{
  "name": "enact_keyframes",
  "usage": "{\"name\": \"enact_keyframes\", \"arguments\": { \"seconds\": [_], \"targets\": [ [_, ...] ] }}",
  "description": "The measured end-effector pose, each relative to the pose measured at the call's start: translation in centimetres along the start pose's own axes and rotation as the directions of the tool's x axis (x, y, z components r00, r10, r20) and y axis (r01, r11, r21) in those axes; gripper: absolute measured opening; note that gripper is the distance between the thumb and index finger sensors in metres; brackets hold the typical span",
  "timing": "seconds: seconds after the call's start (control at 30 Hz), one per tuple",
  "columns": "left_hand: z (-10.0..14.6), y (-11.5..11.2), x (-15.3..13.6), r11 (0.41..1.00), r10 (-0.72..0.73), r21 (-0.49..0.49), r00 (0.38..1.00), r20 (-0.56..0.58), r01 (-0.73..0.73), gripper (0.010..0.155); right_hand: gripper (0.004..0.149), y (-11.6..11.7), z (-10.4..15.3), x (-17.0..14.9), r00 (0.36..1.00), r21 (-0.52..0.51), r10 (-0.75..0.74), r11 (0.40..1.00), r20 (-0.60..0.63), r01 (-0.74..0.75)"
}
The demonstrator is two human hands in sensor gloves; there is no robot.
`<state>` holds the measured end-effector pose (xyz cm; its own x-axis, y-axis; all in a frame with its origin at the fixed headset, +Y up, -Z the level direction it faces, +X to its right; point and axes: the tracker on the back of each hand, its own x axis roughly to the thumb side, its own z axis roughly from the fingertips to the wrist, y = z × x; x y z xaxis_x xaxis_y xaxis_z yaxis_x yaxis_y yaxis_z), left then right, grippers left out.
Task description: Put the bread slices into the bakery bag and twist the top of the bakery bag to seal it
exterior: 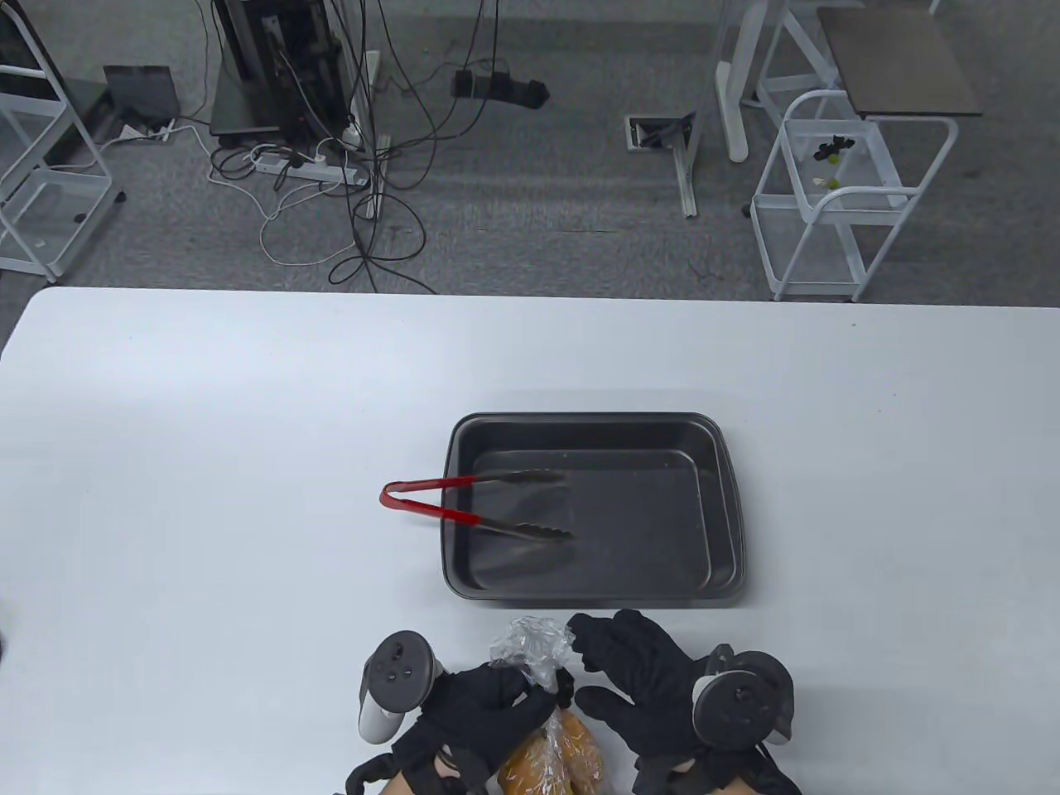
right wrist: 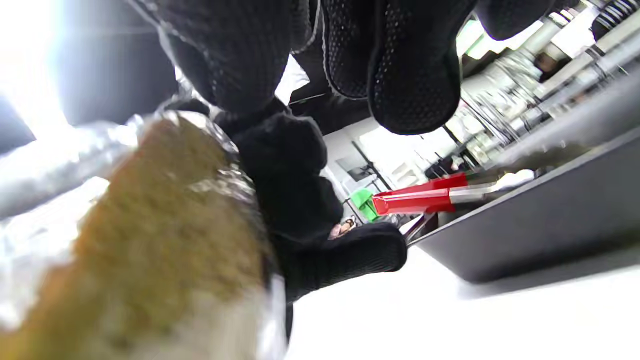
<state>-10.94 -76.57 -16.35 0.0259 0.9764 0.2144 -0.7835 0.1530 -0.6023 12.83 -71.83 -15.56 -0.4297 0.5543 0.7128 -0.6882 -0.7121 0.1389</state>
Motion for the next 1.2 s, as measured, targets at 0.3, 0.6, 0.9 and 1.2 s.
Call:
{"name": "enact_keyframes", "arguments": {
  "seconds": [0.3,0.6,0.9,1.2],
  "targets": [
    [0.0,0.2,-0.2,0.994,0.095,-0.062,0.995,0.029,-0.094,0.047,0.063,0.3,-0.2,1.2,0.991,-0.102,0.12,0.988,0.064,-0.113],
    [0.0,0.0,-0.3,0.995,0.073,-0.062,0.997,0.015,-0.072,0.048,0.053,1.3,-0.8,-2.5,0.769,-0.039,-0.599,0.794,-0.221,0.607],
    [-0.1,-0.2,0.0,0.999,0.007,-0.035,1.0,-0.017,-0.007,0.047,0.048,1.2,-0.8,-2.6,0.774,-0.039,-0.569,0.812,-0.279,0.583],
    [0.6,-0.1,1.3,0.959,-0.231,0.149,0.97,-0.071,0.239,0.047,0.041,-0.9,-0.6,1.2,0.986,-0.083,-0.164,0.984,-0.04,0.16]
  ]
}}
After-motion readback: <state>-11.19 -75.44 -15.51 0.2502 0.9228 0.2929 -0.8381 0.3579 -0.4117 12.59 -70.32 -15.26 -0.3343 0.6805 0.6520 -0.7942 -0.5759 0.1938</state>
